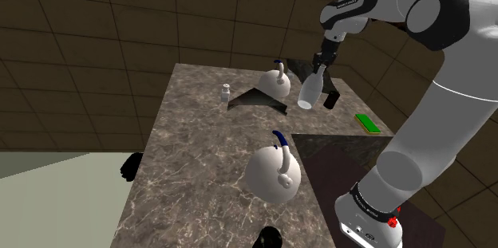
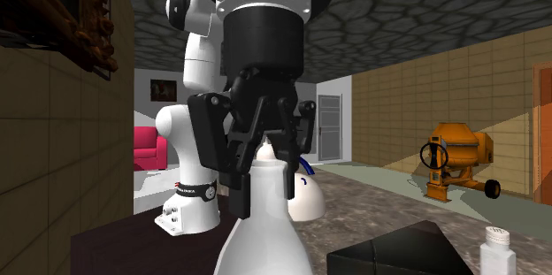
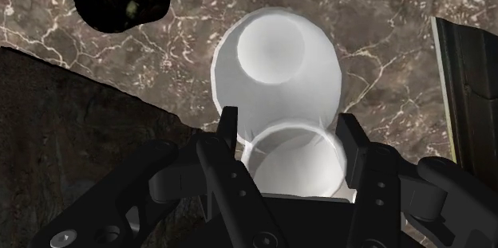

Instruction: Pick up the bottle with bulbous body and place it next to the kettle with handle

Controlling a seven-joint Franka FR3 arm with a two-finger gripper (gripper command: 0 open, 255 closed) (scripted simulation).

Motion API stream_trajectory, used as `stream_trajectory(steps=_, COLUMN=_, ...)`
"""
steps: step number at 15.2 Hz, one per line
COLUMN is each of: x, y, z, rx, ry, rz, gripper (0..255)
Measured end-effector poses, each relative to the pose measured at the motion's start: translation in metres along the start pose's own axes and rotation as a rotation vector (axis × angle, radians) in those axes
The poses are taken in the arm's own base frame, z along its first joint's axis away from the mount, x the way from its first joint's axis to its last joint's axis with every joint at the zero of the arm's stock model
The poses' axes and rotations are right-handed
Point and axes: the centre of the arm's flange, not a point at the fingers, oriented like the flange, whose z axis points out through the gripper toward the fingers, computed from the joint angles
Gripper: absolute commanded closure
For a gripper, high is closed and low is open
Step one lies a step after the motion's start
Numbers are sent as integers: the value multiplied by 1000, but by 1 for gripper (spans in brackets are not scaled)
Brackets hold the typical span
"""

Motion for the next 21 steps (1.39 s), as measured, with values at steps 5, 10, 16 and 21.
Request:
stream_trajectory(steps=5, x=0, y=0, z=-15, rx=0, ry=-1, rz=0, gripper=255)
stream_trajectory(steps=10, x=-1, y=-1, z=-42, rx=0, ry=-1, rz=0, gripper=255)
stream_trajectory(steps=16, x=-1, y=-2, z=-73, rx=0, ry=-1, rz=0, gripper=255)
stream_trajectory(steps=21, x=-2, y=-2, z=-100, rx=0, ry=-1, rz=0, gripper=255)
